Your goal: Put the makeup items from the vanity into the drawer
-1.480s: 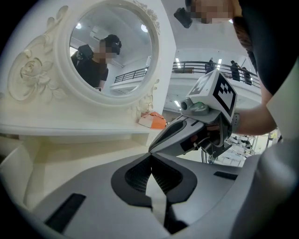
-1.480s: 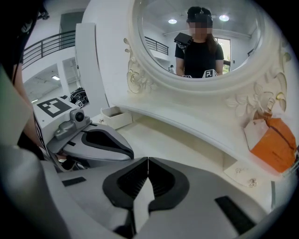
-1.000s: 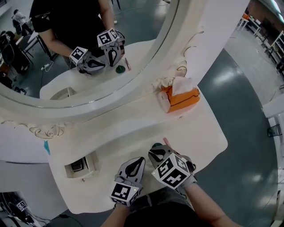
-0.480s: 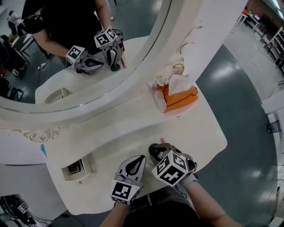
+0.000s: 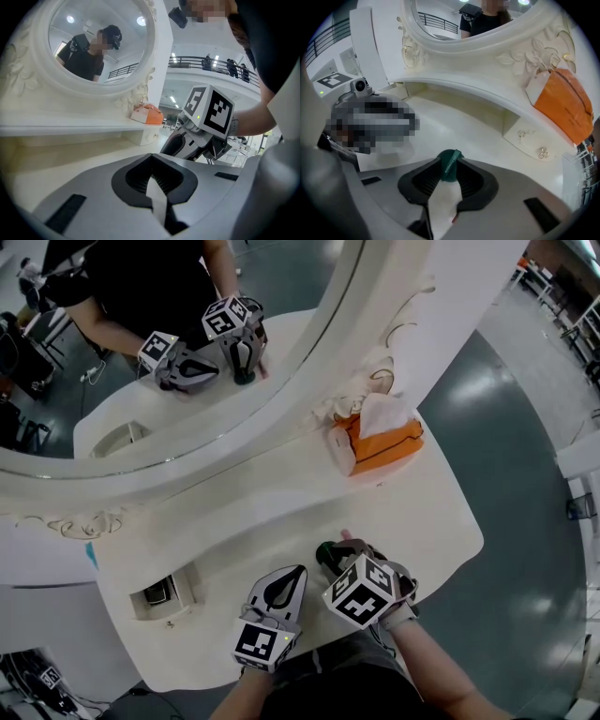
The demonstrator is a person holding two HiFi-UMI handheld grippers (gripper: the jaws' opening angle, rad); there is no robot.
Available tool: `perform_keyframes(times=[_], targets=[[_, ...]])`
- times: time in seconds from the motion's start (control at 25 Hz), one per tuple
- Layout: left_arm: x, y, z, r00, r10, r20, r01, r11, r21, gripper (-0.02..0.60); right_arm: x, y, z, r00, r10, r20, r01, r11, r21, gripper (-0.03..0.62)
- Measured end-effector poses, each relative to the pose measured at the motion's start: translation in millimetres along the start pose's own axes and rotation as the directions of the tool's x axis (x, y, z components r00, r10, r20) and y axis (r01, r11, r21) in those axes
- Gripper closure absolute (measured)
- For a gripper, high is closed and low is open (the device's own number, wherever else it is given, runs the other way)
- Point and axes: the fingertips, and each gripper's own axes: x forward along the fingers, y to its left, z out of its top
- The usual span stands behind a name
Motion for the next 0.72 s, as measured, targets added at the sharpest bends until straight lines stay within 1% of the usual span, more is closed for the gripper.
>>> perform_keyframes(times=[0.12, 0.24, 0.32, 0.6, 0.72], targets=[[-0.7, 1.9, 1.2, 1.000, 0.006, 0.002, -0.006, 1.000, 0.002, 0.568, 4.4, -1.1, -4.8, 1.000, -0.003, -0.025, 0.003, 1.000, 0.005, 0.485], [-2.3, 4.3, 0.3, 1.000, 0.011, 0.006, -0.011, 1.000, -0.001, 0.568, 6.0, -1.2, -5.4, 1.000, -0.002, -0.030, 0.002, 1.000, 0.008, 0.489], [-3.9, 6.1, -0.5, 1.000, 0.016, 0.006, -0.016, 1.000, -0.005, 0.568, 6.5, -0.2, -5.0, 0.999, 0.004, -0.033, -0.004, 1.000, 0.001, 0.499], [-7.8, 7.7, 0.7, 1.000, 0.022, 0.014, -0.022, 1.000, -0.014, 0.568, 6.7, 4.3, -3.9, 0.999, 0.034, -0.032, -0.034, 0.999, 0.003, 0.566], [-10.7, 9.5, 1.3, 0.999, 0.028, 0.020, -0.028, 1.000, -0.013, 0.568, 5.1, 4.9, -0.5, 0.999, 0.035, -0.021, -0.035, 0.999, 0.003, 0.572]])
